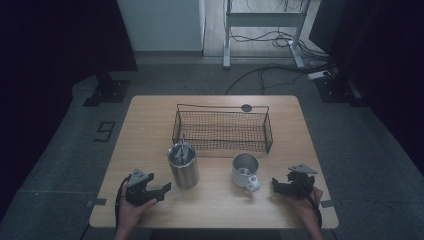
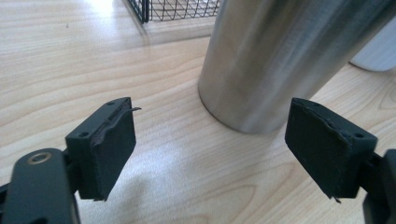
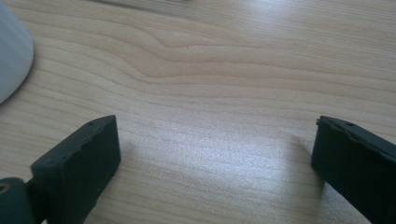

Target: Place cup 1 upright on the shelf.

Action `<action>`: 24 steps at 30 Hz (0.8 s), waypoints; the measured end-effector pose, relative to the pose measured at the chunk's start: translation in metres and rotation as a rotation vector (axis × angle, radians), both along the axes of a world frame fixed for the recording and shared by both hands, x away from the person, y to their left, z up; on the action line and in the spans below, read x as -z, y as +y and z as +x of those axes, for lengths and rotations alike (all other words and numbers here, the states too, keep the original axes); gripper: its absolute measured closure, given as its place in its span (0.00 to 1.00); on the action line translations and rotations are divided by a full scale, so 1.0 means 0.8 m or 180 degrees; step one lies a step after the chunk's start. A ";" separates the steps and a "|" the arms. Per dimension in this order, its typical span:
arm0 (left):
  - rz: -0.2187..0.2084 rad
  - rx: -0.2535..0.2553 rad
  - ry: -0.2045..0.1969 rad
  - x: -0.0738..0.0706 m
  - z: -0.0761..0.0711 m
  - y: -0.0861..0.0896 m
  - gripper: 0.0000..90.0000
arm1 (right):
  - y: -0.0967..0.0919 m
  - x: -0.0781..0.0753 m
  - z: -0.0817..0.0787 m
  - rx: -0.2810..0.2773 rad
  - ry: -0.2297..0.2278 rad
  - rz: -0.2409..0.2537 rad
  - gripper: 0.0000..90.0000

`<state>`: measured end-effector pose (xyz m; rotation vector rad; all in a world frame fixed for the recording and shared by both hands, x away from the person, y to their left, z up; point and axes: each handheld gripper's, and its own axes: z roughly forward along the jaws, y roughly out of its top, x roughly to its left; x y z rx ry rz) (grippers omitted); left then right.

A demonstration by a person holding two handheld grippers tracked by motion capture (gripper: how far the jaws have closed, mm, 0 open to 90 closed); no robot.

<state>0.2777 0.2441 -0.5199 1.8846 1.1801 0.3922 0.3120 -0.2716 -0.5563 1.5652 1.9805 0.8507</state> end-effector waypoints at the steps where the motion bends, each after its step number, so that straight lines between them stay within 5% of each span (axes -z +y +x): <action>1: -0.0009 0.0000 0.0007 0.000 -0.001 0.000 0.17 | 0.000 0.000 0.000 -0.0005 -0.0005 0.0003 0.03; 8: -0.0109 0.0073 -0.0014 -0.006 -0.003 0.001 0.17 | -0.001 0.000 -0.001 -0.0014 -0.0015 0.0003 0.03; 14: -0.0161 0.0102 -0.0192 -0.017 -0.010 -0.003 0.16 | -0.001 0.000 -0.001 -0.0015 -0.0015 0.0004 0.03; 24: -0.0277 0.0205 -0.0285 -0.034 -0.014 -0.011 0.09 | -0.001 0.000 -0.001 -0.0022 -0.0016 0.0006 0.03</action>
